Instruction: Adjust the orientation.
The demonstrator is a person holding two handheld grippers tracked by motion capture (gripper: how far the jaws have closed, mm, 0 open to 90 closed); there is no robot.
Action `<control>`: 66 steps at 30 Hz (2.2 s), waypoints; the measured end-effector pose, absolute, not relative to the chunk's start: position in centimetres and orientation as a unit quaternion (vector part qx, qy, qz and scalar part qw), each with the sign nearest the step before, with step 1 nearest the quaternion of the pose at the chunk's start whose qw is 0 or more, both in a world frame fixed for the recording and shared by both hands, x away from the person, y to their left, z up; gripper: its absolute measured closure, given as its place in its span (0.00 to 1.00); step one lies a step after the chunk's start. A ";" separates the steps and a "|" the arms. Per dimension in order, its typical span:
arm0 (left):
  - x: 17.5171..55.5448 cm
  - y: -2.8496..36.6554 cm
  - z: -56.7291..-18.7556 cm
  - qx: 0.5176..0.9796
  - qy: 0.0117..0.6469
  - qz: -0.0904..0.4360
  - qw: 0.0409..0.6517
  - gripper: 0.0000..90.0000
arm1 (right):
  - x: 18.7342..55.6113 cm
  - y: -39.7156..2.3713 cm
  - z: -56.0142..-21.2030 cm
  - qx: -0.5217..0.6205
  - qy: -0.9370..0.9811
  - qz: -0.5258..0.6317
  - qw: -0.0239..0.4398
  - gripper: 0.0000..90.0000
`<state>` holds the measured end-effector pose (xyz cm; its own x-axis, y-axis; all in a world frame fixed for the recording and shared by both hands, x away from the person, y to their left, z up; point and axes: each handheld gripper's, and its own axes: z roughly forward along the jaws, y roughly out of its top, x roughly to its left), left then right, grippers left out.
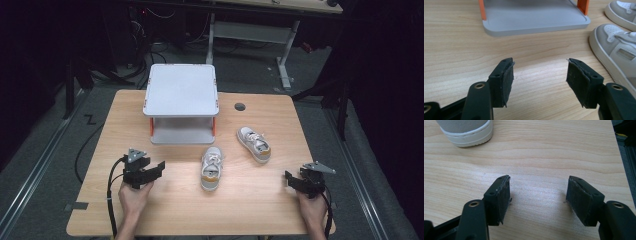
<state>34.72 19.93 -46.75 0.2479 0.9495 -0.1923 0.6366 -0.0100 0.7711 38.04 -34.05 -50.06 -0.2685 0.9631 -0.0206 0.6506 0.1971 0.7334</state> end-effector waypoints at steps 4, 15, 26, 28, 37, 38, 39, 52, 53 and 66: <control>34.9 20.1 -47.9 0.684 0.586 0.205 0.383 0.43 | 38.0 -34.0 -50.1 0.551 0.732 0.313 0.249 0.40; 35.5 20.2 -49.6 0.688 0.595 0.231 0.345 0.43 | 38.0 -33.9 -50.0 0.545 0.736 0.315 0.249 0.43; 35.7 20.3 -50.6 0.692 0.589 0.248 0.335 0.42 | 37.4 -33.0 -48.9 0.493 0.761 0.351 0.234 0.59; 35.7 20.3 -50.6 0.693 0.589 0.248 0.334 0.43 | 37.6 -32.6 -47.5 0.478 0.762 0.377 0.221 0.61; 35.7 19.6 -50.6 0.703 0.580 0.262 0.317 0.40 | 39.5 -28.9 -43.5 0.420 0.788 0.401 0.203 0.64; 35.7 19.6 -50.6 0.703 0.580 0.262 0.317 0.40 | 39.9 -28.3 -43.2 0.414 0.794 0.398 0.201 0.64; 35.7 19.6 -50.6 0.703 0.580 0.261 0.317 0.40 | 40.4 -27.6 -42.9 0.408 0.799 0.394 0.199 0.64; 35.7 19.6 -50.6 0.704 0.579 0.261 0.317 0.39 | 46.2 -23.2 -44.3 0.413 0.842 0.304 0.167 0.73; 35.7 19.6 -50.6 0.704 0.579 0.261 0.317 0.39 | 46.2 -23.2 -44.3 0.413 0.842 0.304 0.167 0.73; 35.7 19.6 -50.6 0.703 0.580 0.261 0.317 0.39 | 46.7 -22.2 -44.6 0.403 0.852 0.299 0.148 0.91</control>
<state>35.74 19.60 -50.61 0.1900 0.9818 -0.0011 0.6508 -0.1252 0.7488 46.74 -22.17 -44.58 -0.6310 0.7757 -0.0101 0.5992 0.4956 0.6288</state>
